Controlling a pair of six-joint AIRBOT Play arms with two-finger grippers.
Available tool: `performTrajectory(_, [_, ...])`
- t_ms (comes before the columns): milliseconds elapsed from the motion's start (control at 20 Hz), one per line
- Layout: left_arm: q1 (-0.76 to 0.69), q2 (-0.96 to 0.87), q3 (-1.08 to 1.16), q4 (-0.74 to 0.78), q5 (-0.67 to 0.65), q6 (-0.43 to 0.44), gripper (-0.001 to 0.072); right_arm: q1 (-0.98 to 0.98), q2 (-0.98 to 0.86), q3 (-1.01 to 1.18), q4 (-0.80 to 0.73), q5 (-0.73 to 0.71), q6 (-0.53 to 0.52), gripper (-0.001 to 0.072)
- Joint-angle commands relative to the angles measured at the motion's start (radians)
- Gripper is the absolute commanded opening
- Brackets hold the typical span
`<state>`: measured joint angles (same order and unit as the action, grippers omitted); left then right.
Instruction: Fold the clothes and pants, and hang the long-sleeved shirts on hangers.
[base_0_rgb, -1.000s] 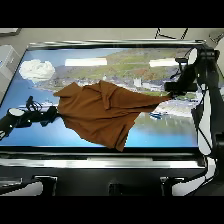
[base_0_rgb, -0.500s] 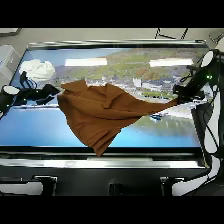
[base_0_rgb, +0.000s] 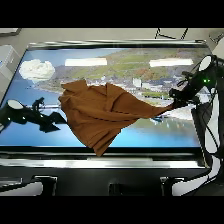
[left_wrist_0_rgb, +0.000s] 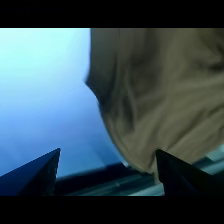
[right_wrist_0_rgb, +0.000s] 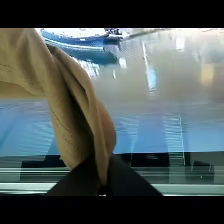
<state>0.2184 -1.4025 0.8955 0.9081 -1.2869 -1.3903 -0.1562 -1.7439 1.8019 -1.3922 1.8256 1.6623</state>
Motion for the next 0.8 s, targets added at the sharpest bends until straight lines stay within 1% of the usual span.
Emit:
performTrajectory(0, [-0.086,0.095,-0.288,-0.214,0.131,0.061,0.0705,0.0,0.0,-0.002,0.011,0.032,0.001,0.0034])
performTrajectory(50, [-0.133,0.095,-0.34,-0.272,0.168,0.084,0.0705,0.0,0.0,-0.002,0.013,0.032,0.001,0.0034])
performTrajectory(150, [-0.224,0.091,-0.398,-0.341,0.256,0.09,0.0705,0.0,0.0,-0.002,0.015,0.031,-0.002,0.0035])
performTrajectory(300, [-0.346,0.09,-0.407,-0.444,0.366,0.089,0.0703,0.0,0.0,-0.003,0.021,0.034,-0.002,0.0035])
performTrajectory(350, [-0.377,0.089,-0.407,-0.482,0.397,0.089,0.0644,0.0,0.0,-0.003,0.021,0.034,-0.002,0.0035])
performTrajectory(400, [-0.401,0.089,-0.407,-0.504,0.418,0.089,0.0427,0.0,0.001,-0.003,0.021,0.034,-0.002,0.0035])
performTrajectory(450, [-0.418,0.09,-0.406,-0.517,0.426,0.09,0.0137,0.0,0.001,-0.003,0.023,0.034,-0.002,0.0035])
performTrajectory(500, [-0.421,0.093,-0.398,-0.516,0.419,0.113,0.0024,0.0,0.004,-0.003,0.03,0.034,-0.002,0.0034])
performTrajectory(600, [-0.4,0.138,-0.349,-0.515,0.386,0.17,0.0022,0.0,0.033,-0.003,0.053,0.016,-0.013,0.0034])
performTrajectory(700, [-0.343,0.254,-0.233,-0.458,0.388,0.179,0.0022,0.0,0.105,-0.001,0.07,-0.054,-0.018,0.0034])
performTrajectory(750, [-0.296,0.325,-0.139,-0.416,0.386,0.179,0.0021,-0.002,0.152,0.008,0.073,-0.109,-0.018,0.0034])
